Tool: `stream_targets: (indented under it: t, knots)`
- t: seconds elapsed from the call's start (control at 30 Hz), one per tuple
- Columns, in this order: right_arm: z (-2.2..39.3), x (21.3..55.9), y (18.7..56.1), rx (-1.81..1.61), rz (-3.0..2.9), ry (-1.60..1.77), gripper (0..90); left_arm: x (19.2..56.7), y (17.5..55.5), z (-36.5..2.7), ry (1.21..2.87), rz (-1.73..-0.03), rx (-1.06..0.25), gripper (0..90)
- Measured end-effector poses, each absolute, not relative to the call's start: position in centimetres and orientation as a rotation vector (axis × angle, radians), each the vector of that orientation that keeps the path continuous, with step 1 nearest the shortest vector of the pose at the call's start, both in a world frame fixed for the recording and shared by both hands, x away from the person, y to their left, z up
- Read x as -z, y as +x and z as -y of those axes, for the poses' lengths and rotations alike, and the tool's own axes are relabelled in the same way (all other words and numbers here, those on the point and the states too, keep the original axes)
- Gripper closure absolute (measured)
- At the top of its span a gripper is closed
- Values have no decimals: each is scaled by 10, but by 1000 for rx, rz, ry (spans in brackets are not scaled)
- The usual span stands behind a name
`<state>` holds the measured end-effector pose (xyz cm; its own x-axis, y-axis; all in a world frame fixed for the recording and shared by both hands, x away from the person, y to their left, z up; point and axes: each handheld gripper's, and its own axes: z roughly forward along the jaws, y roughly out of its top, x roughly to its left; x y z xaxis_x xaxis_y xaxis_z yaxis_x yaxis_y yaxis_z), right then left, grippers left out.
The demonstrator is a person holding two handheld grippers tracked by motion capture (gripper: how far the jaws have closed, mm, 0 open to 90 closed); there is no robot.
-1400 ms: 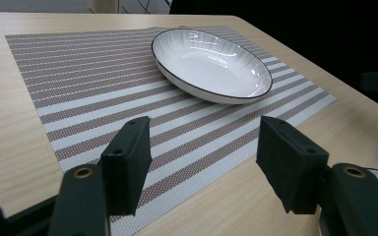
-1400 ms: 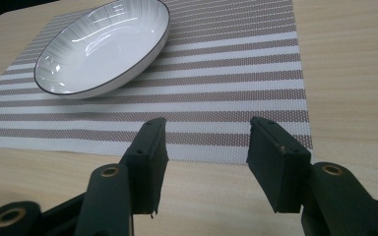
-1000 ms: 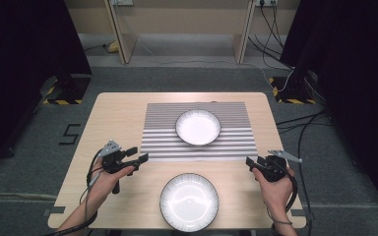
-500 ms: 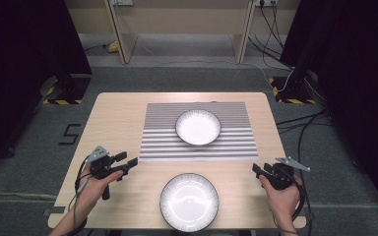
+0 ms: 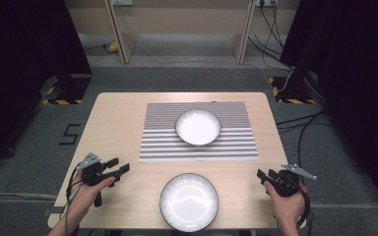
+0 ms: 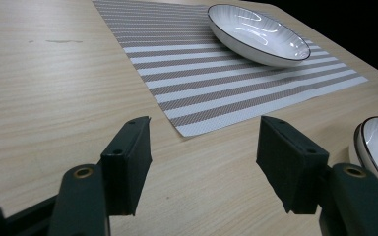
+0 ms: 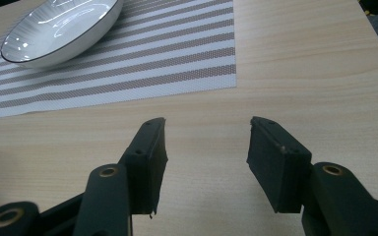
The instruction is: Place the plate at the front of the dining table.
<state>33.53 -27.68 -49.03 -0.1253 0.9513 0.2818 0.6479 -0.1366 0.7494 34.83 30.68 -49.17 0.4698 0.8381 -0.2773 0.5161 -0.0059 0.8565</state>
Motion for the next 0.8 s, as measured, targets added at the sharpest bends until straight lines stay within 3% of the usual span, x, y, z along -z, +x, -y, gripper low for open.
stream_targets:
  t: [0.8]
  knots:
    - [294, 507, 317, -1113, -1720, 1840, 485, 506, 336, -350, 1623, -1291, -450, 375]
